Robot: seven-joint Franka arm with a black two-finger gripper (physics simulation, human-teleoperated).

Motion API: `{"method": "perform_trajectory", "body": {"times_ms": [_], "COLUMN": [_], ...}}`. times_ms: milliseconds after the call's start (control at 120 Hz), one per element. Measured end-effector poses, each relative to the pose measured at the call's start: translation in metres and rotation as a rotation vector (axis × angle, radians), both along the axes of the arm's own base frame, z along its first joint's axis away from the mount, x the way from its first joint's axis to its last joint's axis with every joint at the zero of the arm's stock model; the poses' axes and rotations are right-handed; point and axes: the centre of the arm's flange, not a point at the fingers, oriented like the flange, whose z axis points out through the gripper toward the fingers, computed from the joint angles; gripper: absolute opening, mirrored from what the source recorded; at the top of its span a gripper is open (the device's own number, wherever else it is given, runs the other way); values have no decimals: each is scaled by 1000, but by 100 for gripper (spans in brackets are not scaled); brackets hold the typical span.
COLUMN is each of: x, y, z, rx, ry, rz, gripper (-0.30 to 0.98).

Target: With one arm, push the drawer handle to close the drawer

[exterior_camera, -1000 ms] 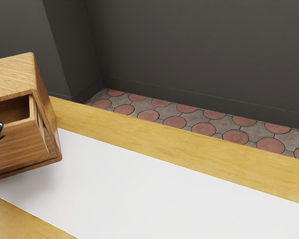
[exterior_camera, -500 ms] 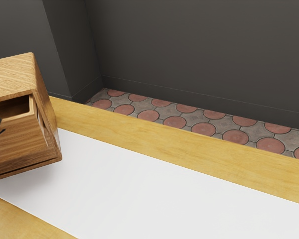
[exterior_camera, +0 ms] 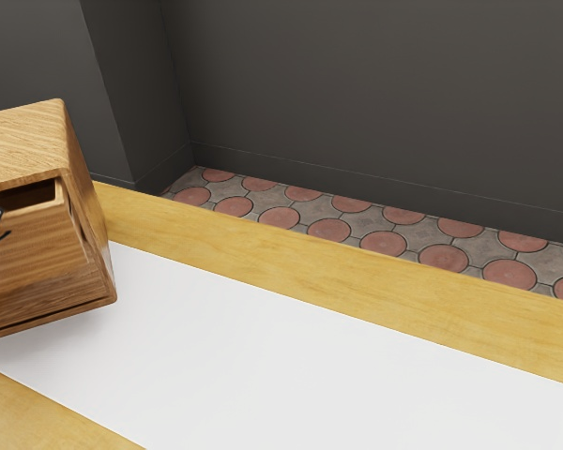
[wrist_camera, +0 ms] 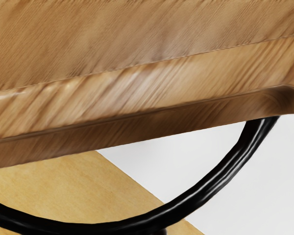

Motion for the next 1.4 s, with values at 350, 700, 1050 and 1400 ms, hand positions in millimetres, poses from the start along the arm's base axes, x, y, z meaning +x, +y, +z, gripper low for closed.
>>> {"method": "perform_trajectory", "body": {"times_ms": [350,700,1050,1400], "x": [14,30,37,47], "y": [21,40,60,69], "z": [-1,1,2,-2], "rx": [0,2,-8,-17], "ry": [-5,-14,-27,-29], "rz": [-15,-29,-17,-24], "gripper": [-10,-10,-10,-10]}}
